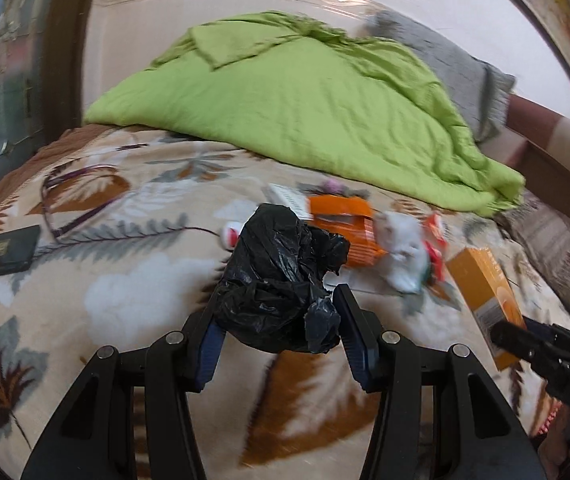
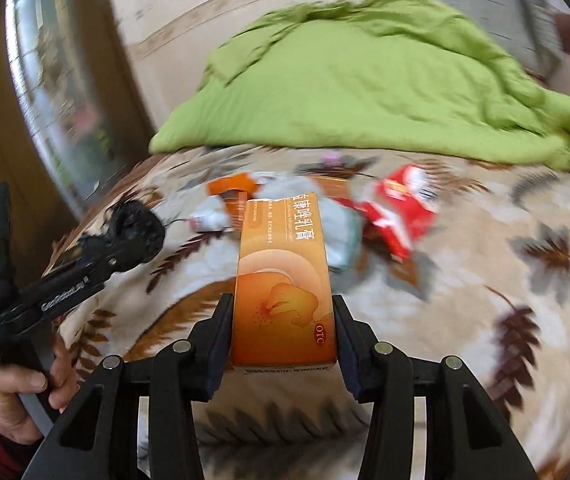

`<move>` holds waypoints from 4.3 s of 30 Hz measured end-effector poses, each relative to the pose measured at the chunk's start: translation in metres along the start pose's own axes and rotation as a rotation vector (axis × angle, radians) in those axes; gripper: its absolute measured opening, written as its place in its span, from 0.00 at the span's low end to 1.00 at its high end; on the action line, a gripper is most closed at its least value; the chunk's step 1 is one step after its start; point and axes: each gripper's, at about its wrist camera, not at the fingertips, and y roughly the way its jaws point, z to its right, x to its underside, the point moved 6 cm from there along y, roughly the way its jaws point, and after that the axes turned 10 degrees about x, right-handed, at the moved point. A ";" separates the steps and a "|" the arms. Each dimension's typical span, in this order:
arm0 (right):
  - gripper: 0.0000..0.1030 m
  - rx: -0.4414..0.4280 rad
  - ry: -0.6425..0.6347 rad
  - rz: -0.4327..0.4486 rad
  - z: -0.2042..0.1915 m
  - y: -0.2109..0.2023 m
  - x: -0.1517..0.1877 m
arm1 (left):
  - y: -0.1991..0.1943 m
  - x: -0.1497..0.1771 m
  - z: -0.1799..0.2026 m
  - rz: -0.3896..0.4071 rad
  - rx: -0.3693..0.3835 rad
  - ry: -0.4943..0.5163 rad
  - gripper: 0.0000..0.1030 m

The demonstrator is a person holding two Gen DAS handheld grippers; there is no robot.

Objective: Collect trash
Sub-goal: 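Carry the orange box and black bag over to the red basket, then open the right gripper over the basket while the left releases the bag, then return to the bed and close the right gripper on the white sock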

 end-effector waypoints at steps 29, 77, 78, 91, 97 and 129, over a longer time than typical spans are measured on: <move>0.49 0.067 0.044 0.049 0.012 -0.019 0.012 | 0.012 0.016 0.025 -0.036 0.059 0.055 0.50; 0.49 0.348 0.694 0.116 0.251 -0.305 0.184 | -0.052 0.136 0.396 -0.371 0.777 0.530 0.50; 0.49 0.357 0.707 0.116 0.255 -0.309 0.190 | -0.052 0.144 0.405 -0.390 0.787 0.548 0.50; 0.74 0.373 0.783 0.121 0.280 -0.310 0.207 | -0.034 0.164 0.418 -0.458 0.777 0.540 0.74; 0.74 0.348 0.744 0.125 0.272 -0.302 0.190 | -0.027 0.129 0.376 -0.392 0.711 0.449 0.74; 0.80 0.098 0.009 0.018 0.004 -0.046 -0.013 | 0.013 0.000 -0.013 -0.044 0.013 -0.065 0.74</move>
